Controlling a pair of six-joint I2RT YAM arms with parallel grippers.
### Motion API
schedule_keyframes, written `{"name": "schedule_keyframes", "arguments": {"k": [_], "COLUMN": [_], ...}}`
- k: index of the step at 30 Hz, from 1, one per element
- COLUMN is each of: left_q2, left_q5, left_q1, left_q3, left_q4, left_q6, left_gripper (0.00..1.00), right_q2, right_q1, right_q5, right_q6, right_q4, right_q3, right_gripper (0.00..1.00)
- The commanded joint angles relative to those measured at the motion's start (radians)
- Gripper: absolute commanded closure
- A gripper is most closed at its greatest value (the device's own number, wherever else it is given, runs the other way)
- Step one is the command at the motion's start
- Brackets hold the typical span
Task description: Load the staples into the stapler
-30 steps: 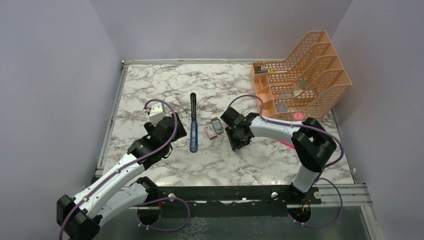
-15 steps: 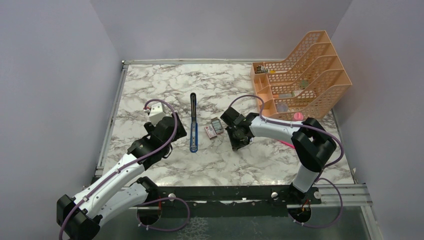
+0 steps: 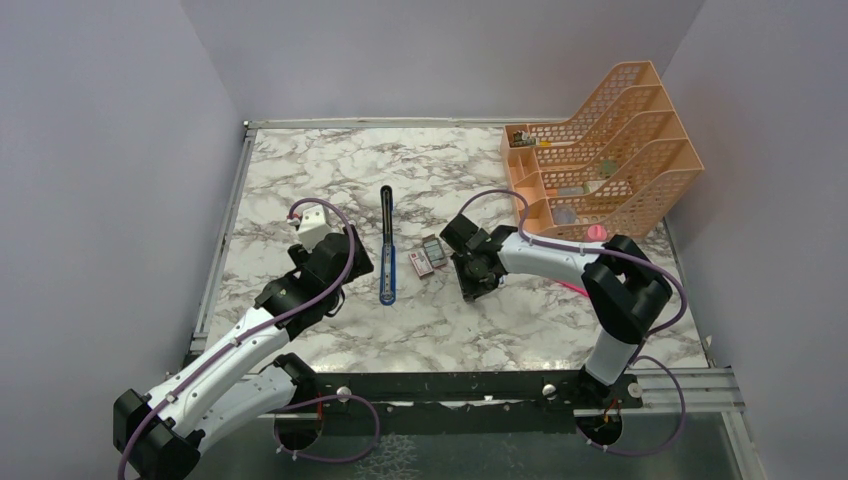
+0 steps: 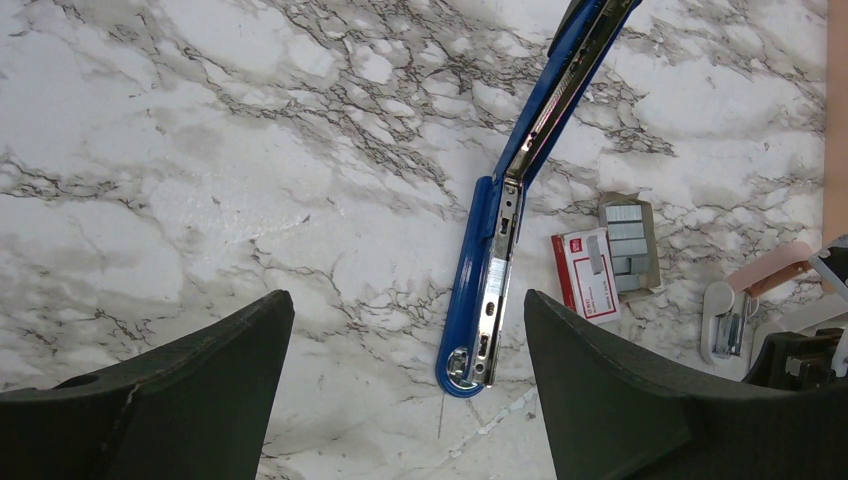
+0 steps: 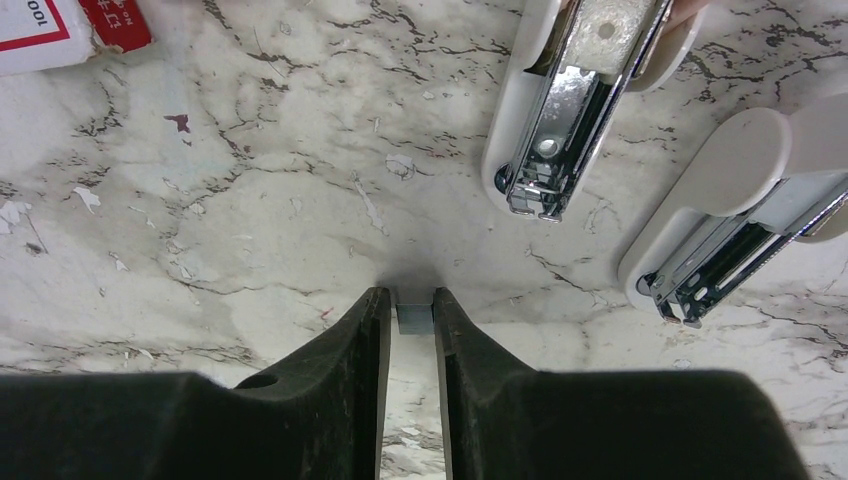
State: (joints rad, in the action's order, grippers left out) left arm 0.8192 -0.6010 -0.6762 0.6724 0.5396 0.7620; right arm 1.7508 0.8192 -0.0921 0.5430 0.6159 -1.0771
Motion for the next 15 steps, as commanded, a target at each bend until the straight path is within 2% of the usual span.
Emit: {"name": "schedule_keyframes", "arguments": {"k": [1, 9, 12, 15], "left_q2": [-0.009, -0.007, -0.011, -0.013], "left_q5": [-0.017, -0.017, -0.016, -0.014], "left_q1": [0.003, 0.002, 0.004, 0.003], "left_q3": [-0.008, -0.007, -0.009, -0.010], "left_q4": [-0.019, -0.018, -0.018, -0.019], "left_q6": [0.000, -0.001, 0.000, 0.002], "left_gripper": [0.14, 0.14, 0.14, 0.14], "right_q2": [0.035, 0.057, 0.054, 0.043], "right_q1": [0.006, 0.005, 0.005, 0.006], "right_q5": [-0.054, -0.069, -0.055, -0.061], "right_q6": [0.029, 0.036, 0.026, 0.026], "right_q4": [0.001, 0.007, 0.008, 0.013], "right_q3": [-0.017, -0.024, -0.022, -0.015], "right_gripper": [0.73, 0.73, 0.79, 0.81]}}
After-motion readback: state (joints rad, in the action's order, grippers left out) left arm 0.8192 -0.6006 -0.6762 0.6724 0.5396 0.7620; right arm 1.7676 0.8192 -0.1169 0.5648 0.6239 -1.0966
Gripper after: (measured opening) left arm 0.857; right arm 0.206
